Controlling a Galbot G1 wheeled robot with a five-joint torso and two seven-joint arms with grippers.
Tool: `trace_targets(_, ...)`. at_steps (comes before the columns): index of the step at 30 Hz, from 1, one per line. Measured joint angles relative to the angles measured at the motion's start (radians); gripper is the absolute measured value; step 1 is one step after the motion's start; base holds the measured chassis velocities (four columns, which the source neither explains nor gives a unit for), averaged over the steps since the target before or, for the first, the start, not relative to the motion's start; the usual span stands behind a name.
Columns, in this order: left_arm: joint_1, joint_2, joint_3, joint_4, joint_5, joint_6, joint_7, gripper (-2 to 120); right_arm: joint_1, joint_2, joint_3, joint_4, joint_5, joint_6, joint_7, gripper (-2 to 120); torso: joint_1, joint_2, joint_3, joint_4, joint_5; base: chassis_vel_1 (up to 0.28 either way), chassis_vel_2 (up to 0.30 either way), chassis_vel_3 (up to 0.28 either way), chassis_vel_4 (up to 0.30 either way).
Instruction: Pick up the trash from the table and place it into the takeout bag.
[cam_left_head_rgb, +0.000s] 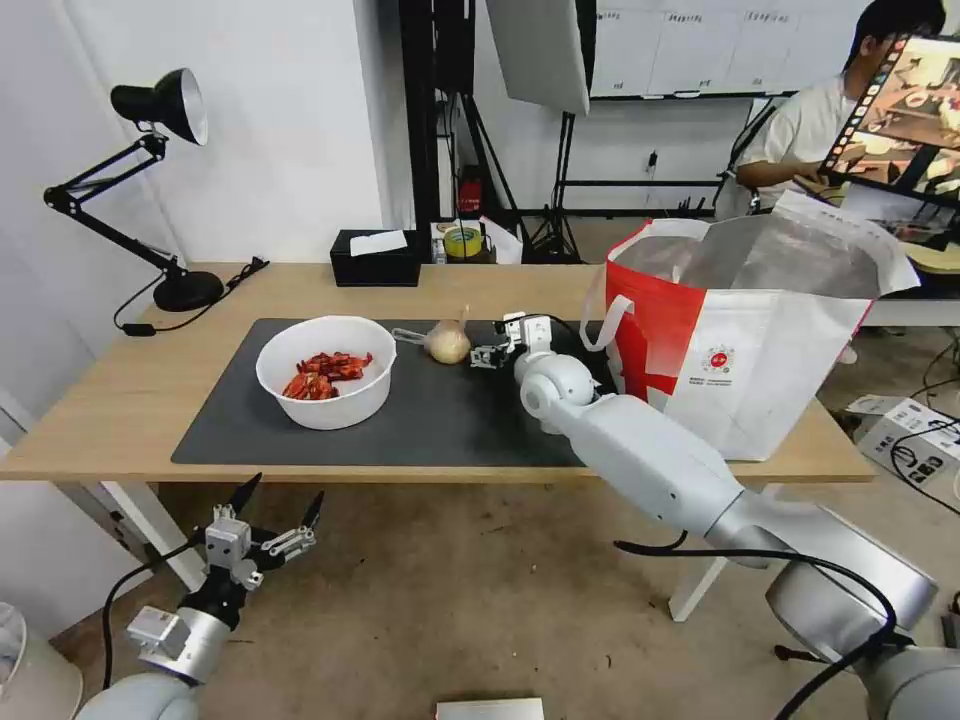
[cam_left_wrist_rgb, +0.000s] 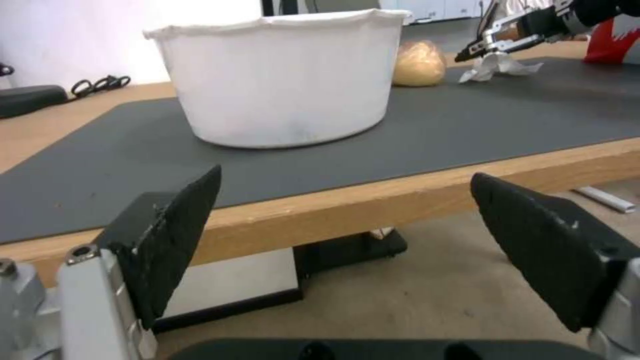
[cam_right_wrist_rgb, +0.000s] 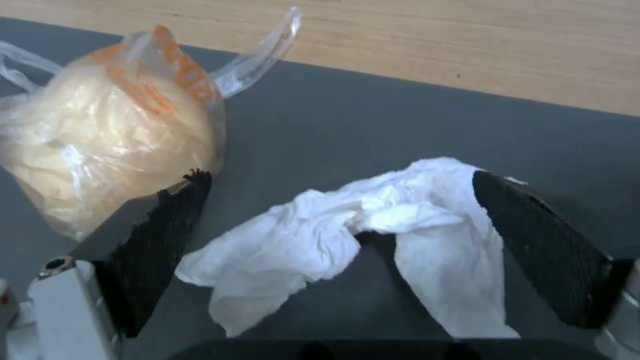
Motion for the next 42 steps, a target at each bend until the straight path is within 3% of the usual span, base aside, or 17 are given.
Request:
trace_targets(26,-0.004,0.0,0.017,0.0,0.008,-0.001,0.001,100,-0.023,-0.016,0.01,0.008,-0.001,-0.005,0.009,99,0.0,0.0,0.0,-0.0001,0.0,0.0,0.0,0.0,0.0)
trace_targets(42,-0.011,-0.001,0.037,0.005,0.016,-0.003,0.001,100,-0.026,-0.019,0.011,0.005,0.0,-0.002,0.004,43,0.0,0.0,0.0,0.0,0.0,0.0,0.0,0.0,0.0)
